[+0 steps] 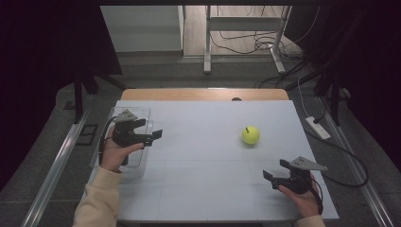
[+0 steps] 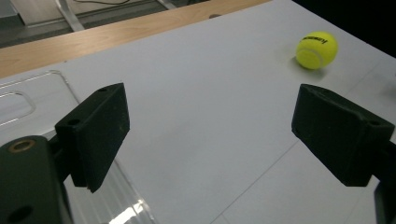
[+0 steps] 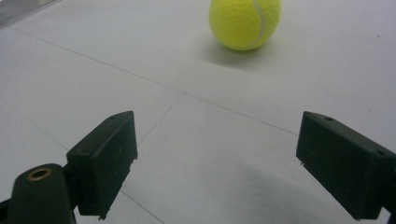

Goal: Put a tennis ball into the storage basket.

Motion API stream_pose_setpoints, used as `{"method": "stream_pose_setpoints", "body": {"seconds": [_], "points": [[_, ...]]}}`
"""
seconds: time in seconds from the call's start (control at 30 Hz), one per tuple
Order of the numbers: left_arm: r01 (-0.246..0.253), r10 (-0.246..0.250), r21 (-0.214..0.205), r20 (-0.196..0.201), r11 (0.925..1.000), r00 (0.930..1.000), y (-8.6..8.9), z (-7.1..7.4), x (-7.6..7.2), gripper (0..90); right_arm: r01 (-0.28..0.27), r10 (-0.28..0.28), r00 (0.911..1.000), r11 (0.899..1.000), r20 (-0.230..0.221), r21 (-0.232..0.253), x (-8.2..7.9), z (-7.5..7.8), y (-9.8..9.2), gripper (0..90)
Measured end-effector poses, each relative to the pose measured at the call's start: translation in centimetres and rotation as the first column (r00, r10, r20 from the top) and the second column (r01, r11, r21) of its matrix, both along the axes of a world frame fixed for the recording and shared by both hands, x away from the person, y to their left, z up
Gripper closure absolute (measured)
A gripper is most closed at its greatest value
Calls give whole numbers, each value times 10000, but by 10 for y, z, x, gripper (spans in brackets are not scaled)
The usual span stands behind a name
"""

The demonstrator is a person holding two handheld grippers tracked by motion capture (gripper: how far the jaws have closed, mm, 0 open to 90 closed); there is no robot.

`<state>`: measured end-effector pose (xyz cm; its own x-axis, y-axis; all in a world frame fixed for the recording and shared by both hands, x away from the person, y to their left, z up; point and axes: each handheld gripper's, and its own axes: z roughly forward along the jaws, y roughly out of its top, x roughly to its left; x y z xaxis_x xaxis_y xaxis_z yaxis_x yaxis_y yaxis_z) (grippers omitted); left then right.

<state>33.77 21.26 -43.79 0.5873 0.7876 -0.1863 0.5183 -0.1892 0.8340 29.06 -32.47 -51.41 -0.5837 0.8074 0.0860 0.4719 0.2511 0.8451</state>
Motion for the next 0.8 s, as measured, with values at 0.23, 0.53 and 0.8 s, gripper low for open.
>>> {"method": "stream_pose_setpoints", "body": {"seconds": [0.23,0.53,0.8], "points": [[516,-517,356,0,9980,9987,-22,-3,-3,118,14,-14,10000,10000,-6,-65,-1,0,1,121],[657,-661,318,133,9973,9977,-37,-4,-5,120,2,-2,10000,10000,-25,-43,-1,-1,1,121],[765,-773,286,278,9967,9966,-49,-2,-8,122,-4,4,10000,10000,14,-61,-3,-1,0,121]]}}
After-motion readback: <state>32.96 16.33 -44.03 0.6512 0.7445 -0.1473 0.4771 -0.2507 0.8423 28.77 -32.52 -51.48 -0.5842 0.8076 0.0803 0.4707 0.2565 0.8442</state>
